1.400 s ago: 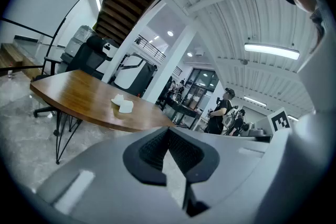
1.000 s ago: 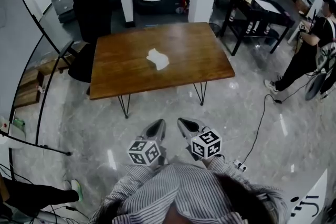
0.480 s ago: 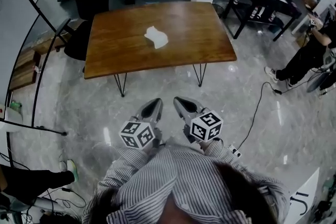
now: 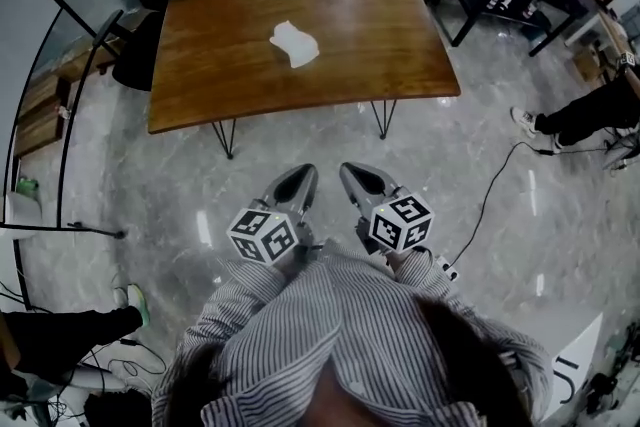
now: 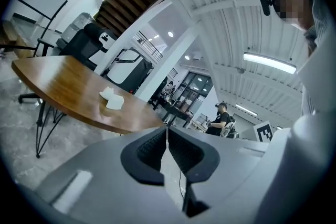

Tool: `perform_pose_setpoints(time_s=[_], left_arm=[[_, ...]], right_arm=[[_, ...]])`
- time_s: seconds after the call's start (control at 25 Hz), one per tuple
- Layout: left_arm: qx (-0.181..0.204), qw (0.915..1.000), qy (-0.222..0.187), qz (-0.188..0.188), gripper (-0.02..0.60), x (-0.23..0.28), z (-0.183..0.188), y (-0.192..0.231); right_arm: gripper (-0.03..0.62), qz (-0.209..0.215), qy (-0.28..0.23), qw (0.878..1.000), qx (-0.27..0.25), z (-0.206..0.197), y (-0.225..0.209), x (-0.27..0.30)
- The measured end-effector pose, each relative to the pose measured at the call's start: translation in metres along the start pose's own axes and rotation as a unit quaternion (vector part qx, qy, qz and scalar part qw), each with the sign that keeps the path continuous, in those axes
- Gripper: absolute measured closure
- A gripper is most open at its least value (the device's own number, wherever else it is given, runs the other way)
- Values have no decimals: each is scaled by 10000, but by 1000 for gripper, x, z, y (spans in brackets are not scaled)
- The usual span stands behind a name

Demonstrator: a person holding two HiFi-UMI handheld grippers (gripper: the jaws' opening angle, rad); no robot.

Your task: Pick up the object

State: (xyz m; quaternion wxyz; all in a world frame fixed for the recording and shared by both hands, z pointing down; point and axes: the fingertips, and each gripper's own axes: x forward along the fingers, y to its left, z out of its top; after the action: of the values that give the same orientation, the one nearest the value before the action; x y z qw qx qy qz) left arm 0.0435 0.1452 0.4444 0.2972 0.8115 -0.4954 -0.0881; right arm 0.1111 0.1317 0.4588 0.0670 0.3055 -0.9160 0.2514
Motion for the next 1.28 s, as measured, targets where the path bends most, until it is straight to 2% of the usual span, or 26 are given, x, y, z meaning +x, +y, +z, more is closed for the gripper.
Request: perform_pose_setpoints(time_s=[0.2,0.4,0.52,0.68,0.88,1.16,1.28], left_arm=[[-76,9999,84,-127,578,50,26,42],[96,9997,207,-43,578,100,74,103],[95,9994,303,-111,578,133,110,140],[64,9985,479,-265,578,173,148,183],[-394,9957,754,-362,578,206,161,224],[-1297,9860,957,-420,578,222,147,254],[-1468,9833,1013,-361,578,226,147,268]], right_arm=[[592,-168,-24,9998,67,22,-36,45],[592,-255,-48,9997,7,64,-68,117],[592,-197,-81,9998,40,93,-80,165],[592,-339,-146,9993,-77,127,-103,220],[592,-453,-158,9988,-59,153,-125,264],[592,-486,2,9987,134,144,-140,284],[592,-480,37,9988,116,146,-144,292]])
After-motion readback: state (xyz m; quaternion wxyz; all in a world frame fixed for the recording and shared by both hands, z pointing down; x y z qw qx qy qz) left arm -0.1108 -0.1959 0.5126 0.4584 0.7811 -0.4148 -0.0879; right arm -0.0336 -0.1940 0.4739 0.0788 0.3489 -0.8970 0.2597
